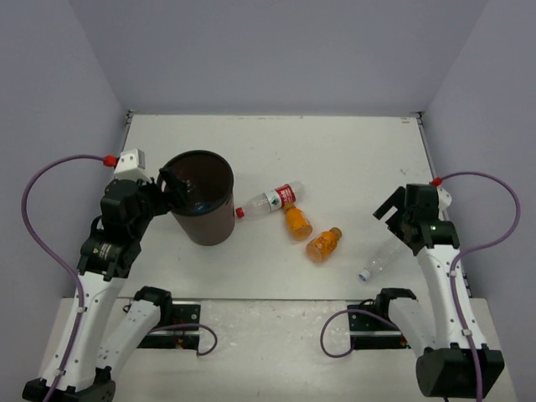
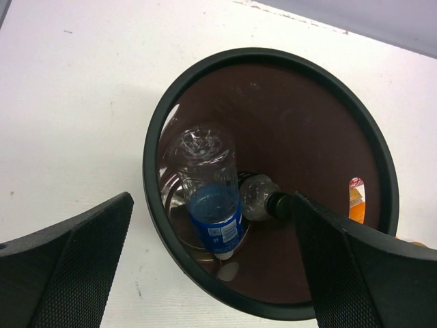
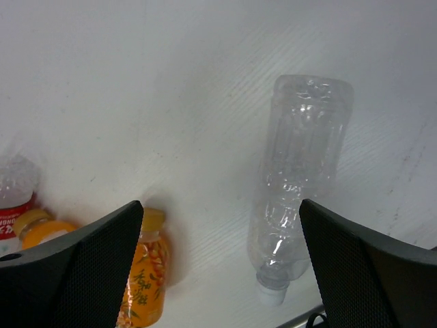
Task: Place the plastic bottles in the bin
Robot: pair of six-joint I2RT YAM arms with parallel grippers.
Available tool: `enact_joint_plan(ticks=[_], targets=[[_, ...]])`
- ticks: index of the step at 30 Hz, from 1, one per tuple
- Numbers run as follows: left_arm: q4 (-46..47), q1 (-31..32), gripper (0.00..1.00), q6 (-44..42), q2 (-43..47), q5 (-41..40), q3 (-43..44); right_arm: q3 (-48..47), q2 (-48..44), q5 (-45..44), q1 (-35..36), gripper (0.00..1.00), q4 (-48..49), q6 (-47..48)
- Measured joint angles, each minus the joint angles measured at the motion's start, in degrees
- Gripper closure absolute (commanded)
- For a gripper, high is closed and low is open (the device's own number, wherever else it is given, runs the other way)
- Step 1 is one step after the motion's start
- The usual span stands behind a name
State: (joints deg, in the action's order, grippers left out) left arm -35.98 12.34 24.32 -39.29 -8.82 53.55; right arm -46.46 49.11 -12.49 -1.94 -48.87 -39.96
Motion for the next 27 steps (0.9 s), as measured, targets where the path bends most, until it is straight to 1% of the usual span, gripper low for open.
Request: enact_joint_plan(ticks=[5, 12, 17, 22, 24, 27], targets=[[0.9, -1.44, 0.0, -0.09, -0.14, 2.92, -0.65, 3.68, 0.66, 0.26, -4.91, 0.01, 0.03, -1.5], [1.16, -1.46, 0.0, -0.14, -0.53, 3.98, -0.76, 10.64, 3.7, 3.26, -11.03, 0.01, 1.97, -2.03], [1.18, -1.46, 0.0, -0.15, -0.53, 3.98, -0.8, 11.78, 8.55, 6.02, -12.2, 0.01, 5.64, -1.97], [1.18, -1.46, 0.0, -0.16, -0.5, 3.94, -0.8, 12.46, 15.32, 7.52, -12.39, 0.01, 9.07, -2.33], [1.18, -1.46, 0.0, -0.16, -0.52, 3.92, -0.8, 13.03, 16.73, 7.57, -12.39, 0.05, 9.98, -2.65], [1.18, -1.46, 0.0, -0.16, -0.53, 3.9, -0.8, 13.42, 16.82, 7.62, -12.39, 0.17, 10.7, -2.93]])
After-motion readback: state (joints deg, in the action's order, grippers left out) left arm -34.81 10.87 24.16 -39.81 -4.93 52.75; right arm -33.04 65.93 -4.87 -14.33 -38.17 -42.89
